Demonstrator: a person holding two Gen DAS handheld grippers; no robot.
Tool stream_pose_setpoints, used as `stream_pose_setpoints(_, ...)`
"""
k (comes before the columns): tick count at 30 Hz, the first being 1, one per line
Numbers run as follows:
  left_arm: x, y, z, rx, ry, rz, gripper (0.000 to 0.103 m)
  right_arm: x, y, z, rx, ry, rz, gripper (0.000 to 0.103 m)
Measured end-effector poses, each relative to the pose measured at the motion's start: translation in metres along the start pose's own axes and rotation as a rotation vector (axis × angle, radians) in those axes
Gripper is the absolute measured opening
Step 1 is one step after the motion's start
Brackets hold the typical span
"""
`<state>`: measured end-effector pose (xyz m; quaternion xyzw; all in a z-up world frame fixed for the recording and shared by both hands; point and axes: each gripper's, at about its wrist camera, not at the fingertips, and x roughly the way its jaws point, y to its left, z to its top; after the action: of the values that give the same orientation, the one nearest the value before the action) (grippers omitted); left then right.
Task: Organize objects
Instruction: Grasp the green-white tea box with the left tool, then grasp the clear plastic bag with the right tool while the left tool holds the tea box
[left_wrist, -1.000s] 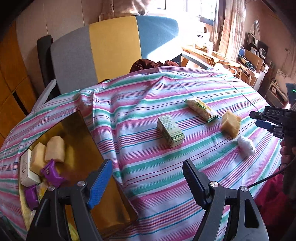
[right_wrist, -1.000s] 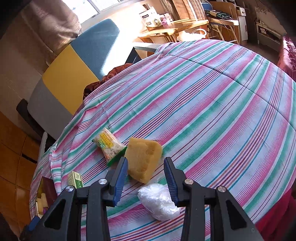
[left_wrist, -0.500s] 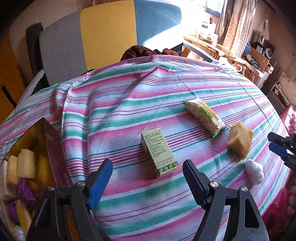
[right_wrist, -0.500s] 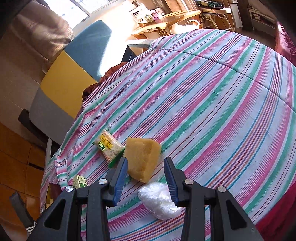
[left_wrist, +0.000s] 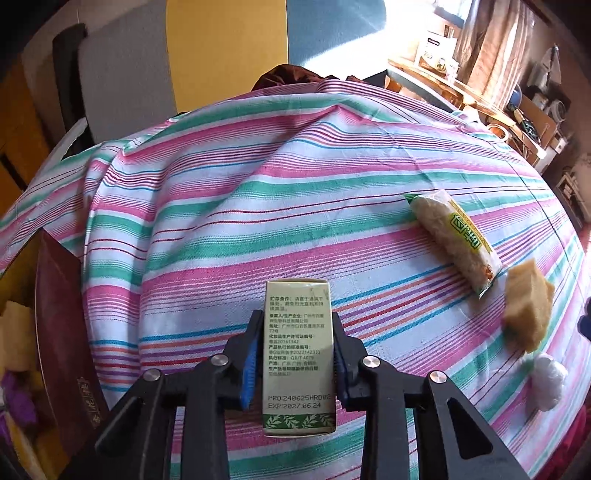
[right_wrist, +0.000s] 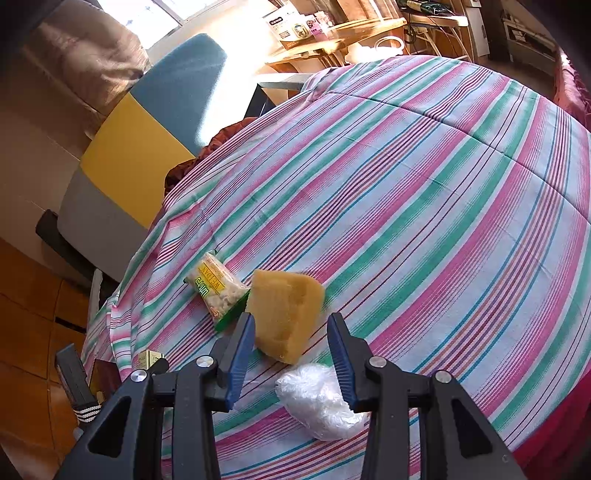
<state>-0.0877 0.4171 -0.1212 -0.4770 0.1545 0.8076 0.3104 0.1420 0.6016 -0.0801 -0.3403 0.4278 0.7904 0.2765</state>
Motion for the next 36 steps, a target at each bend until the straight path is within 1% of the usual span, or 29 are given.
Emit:
stream_pose_setpoints(3, 0.001, 0.004, 0.002, -0.021, 0.003, -0.020, 0.033, 0.002, 0.001, 0.000, -0.008, 0.001, -0.008, 0.041)
stream_pose_setpoints(9, 0.001, 0.006, 0.001, -0.004, -0.002, -0.044, 0.033, 0.003, 0.000, -0.001, -0.010, 0.001, -0.029, 0.041)
stream_pose_setpoints(14, 0.001, 0.004, 0.000, 0.016, -0.015, -0.039, 0.033, 0.004, -0.001, 0.000, -0.009, 0.006, -0.047, 0.041)
stream_pose_setpoints(19, 0.001, 0.005, -0.001, 0.015, -0.027, -0.039, 0.034, 0.006, -0.002, 0.002, -0.008, 0.014, -0.056, 0.041)
stream_pose_setpoints(23, 0.001, 0.006, -0.001, 0.020, -0.028, -0.045, 0.034, 0.014, 0.002, -0.002, -0.050, 0.075, -0.082, 0.041)
stream_pose_setpoints(25, 0.001, 0.005, -0.001, 0.023, -0.028, -0.046, 0.034, 0.018, 0.008, -0.006, -0.102, 0.116, -0.090, 0.044)
stream_pose_setpoints(27, 0.001, 0.005, -0.001, 0.023, -0.027, -0.045, 0.034, 0.020, 0.013, -0.013, -0.159, 0.151, -0.126, 0.045)
stream_pose_setpoints(29, 0.001, 0.005, -0.001, 0.022, -0.025, -0.045, 0.034, 0.021, 0.019, -0.019, -0.209, 0.169, -0.136, 0.046)
stream_pose_setpoints(30, 0.001, 0.005, -0.001, 0.022, -0.025, -0.045, 0.034, 0.023, 0.021, -0.021, -0.230, 0.180, -0.141, 0.049)
stream_pose_setpoints(34, 0.001, 0.005, 0.000, 0.029, -0.022, -0.041, 0.034, 0.033, 0.022, -0.029, -0.288, 0.241, -0.202, 0.050)
stream_pose_setpoints(35, 0.001, 0.005, 0.001, 0.029, -0.021, -0.039, 0.034, 0.035, 0.023, -0.030, -0.309, 0.247, -0.221, 0.049)
stream_pose_setpoints(36, 0.001, 0.004, 0.001, 0.033, -0.020, -0.034, 0.034, 0.038, 0.025, -0.032, -0.330, 0.256, -0.240, 0.039)
